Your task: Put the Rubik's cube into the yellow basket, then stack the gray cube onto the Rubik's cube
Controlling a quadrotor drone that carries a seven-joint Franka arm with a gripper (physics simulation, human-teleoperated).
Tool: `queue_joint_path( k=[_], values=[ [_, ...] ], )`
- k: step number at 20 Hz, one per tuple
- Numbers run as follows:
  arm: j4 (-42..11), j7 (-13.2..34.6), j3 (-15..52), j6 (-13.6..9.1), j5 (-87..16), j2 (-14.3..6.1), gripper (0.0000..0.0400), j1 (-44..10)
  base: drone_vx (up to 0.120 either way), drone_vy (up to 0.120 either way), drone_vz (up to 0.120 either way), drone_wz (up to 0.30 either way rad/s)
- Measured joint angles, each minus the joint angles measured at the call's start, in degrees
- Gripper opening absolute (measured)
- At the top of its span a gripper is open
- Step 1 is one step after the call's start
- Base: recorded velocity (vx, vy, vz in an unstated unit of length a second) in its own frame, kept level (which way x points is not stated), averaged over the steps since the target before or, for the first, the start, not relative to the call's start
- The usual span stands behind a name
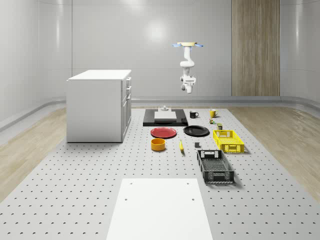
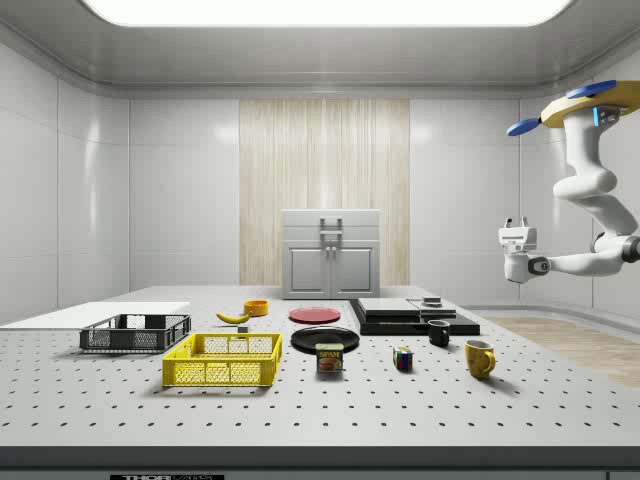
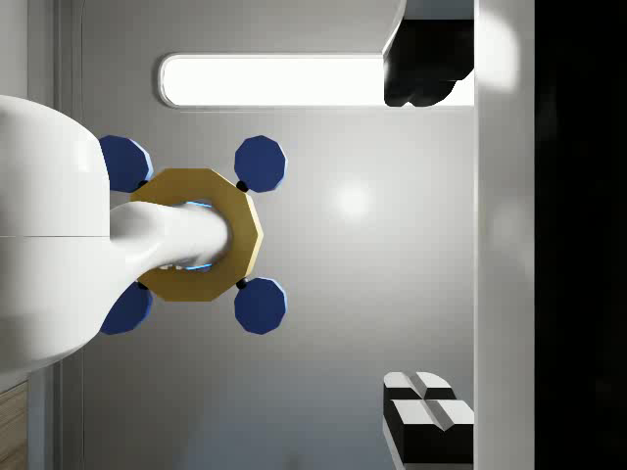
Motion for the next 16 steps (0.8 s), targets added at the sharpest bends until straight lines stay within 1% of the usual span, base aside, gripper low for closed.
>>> queue_joint_path(
  k=[3,8,12,16],
  values=[
    [3.6,-0.1,0.0,-3.1,0.0,0.4,0.04,-0.1,0.0,0.0,0.0,0.0],
    [9.7,-0.1,0.1,-7.1,0.1,2.3,0.04,-0.2,0.0,0.0,0.0,0.0],
    [13.5,-0.1,0.1,-9.3,0.1,3.7,0.04,-0.3,0.0,0.0,0.0,0.0],
    [15.6,-0.1,0.2,-10.4,0.1,4.5,0.04,-0.3,0.0,0.0,0.0,0.0]
  ],
)
